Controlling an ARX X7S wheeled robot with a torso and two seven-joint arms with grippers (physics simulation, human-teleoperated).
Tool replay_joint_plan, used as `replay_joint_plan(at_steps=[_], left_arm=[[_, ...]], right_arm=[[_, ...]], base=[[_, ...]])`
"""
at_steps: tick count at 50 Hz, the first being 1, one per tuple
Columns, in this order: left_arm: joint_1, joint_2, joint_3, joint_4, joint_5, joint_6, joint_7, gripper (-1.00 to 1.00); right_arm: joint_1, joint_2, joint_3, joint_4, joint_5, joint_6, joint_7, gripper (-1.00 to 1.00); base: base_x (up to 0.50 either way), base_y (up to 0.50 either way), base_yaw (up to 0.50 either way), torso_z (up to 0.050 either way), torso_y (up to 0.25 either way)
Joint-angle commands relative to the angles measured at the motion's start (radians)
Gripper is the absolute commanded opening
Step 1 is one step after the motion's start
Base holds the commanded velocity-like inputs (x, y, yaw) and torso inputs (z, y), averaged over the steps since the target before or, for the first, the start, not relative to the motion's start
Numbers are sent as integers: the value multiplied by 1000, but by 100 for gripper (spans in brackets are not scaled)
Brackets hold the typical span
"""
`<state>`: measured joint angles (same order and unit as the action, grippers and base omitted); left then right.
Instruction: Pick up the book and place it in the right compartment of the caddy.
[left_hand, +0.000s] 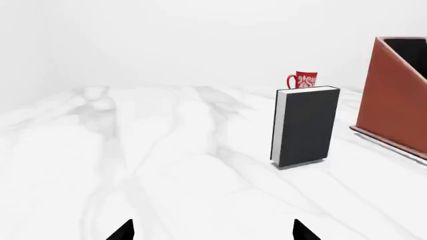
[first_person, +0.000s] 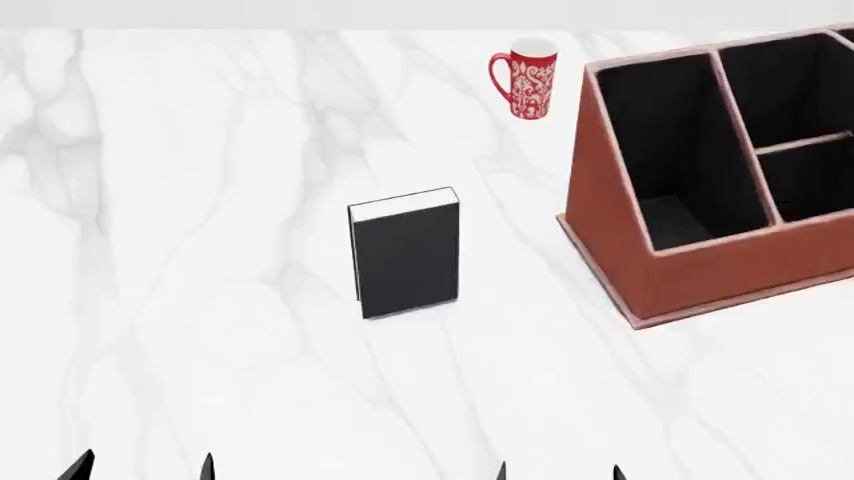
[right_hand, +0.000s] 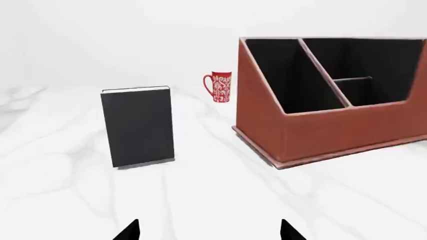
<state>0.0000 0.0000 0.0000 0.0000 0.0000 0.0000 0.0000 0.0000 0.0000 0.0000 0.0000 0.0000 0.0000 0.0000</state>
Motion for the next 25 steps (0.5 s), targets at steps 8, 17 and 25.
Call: replay_joint_plan(at_steps=[8, 17, 25], left_arm=[[6, -40, 55, 6, -33, 4, -33, 100], [6, -58, 78, 18, -37, -5, -63, 100], [6, -69, 87, 26, -47, -12, -84, 100]], right_arm=[[-4, 38, -51, -6, 35, -3, 47, 100], [-7, 56, -75, -15, 45, -6, 70, 100], [-6, 70, -85, -39, 91, 25, 61, 100]], base=[[0, 0, 0, 0, 0], [0, 0, 0, 0, 0], [4, -250, 0, 0, 0]])
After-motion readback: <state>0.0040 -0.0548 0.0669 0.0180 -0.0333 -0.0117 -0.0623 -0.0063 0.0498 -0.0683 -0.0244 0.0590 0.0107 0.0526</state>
